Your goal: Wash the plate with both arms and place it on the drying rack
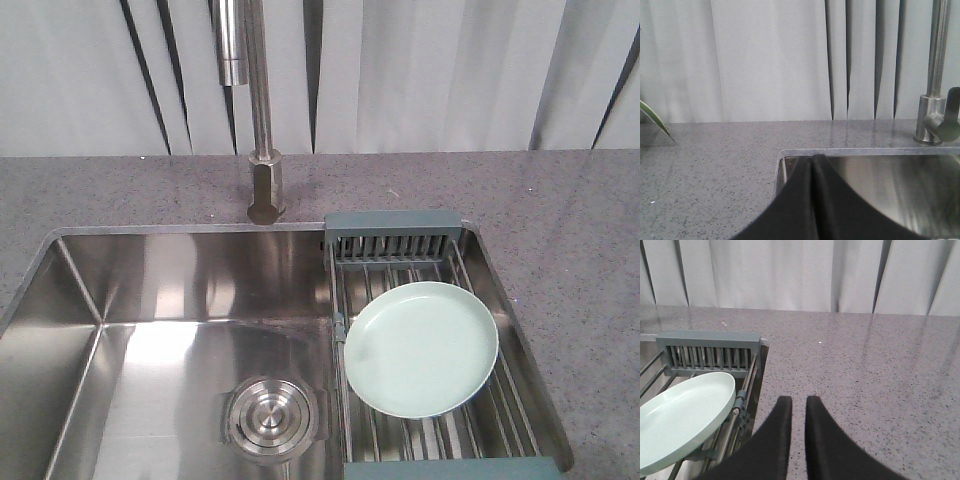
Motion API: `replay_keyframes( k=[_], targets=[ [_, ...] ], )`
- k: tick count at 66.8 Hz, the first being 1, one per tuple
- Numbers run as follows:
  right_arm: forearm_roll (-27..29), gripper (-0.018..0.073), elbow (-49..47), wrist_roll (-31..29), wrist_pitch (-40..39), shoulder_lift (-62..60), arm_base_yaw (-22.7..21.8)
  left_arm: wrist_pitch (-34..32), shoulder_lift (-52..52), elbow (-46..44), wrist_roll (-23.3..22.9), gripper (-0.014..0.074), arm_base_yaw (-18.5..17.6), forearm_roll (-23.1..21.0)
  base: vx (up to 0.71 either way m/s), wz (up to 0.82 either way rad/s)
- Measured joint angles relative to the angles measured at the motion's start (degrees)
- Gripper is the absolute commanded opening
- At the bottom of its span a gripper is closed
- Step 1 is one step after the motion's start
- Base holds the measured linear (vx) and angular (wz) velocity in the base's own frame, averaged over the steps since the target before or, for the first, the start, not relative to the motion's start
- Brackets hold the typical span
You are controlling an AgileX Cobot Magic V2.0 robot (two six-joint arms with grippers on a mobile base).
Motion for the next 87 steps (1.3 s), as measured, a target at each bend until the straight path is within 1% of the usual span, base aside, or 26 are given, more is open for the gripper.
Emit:
replay_keyframes(
  k=[13,19,25,50,54,66,87],
  targets=[
    [0.0,-0.0008,4.9,0.0,-4.4,-2.8,-0.1,0.0,0.0,0.0,0.0,-0.0006,0.0,0.0,0.0,0.0],
    [0.0,-0.0008,5.3,0.0,-8.0,-2.8,-0.1,0.1,0.0,0.0,0.0,-0.0006,0.0,0.0,0.0,0.0],
    [0.0,-0.0008,5.3,0.0,-9.5,-2.8,-0.1,0.2,0.0,0.1,0.0,-0.0006,0.0,0.0,0.0,0.0],
    [0.0,-0.0008,5.3,0.0,-9.9,-2.8,-0.1,0.2,0.0,0.1,0.0,-0.0006,0.0,0.0,0.0,0.0],
    [-0.5,-0.0008,5.3,0.1,-9.9,-2.8,-0.1,0.2,0.0,0.1,0.0,-0.0006,0.0,0.0,0.0,0.0],
    [-5.0,-0.0008,5.3,2.1,-9.9,-2.8,-0.1,0.2,0.0,0.1,0.0,-0.0006,0.0,0.0,0.0,0.0],
    [-5.4,-0.0008,5.3,2.9,-9.9,-2.8,-0.1,0.2,0.0,0.1,0.0,-0.0006,0.0,0.0,0.0,0.0]
  ],
)
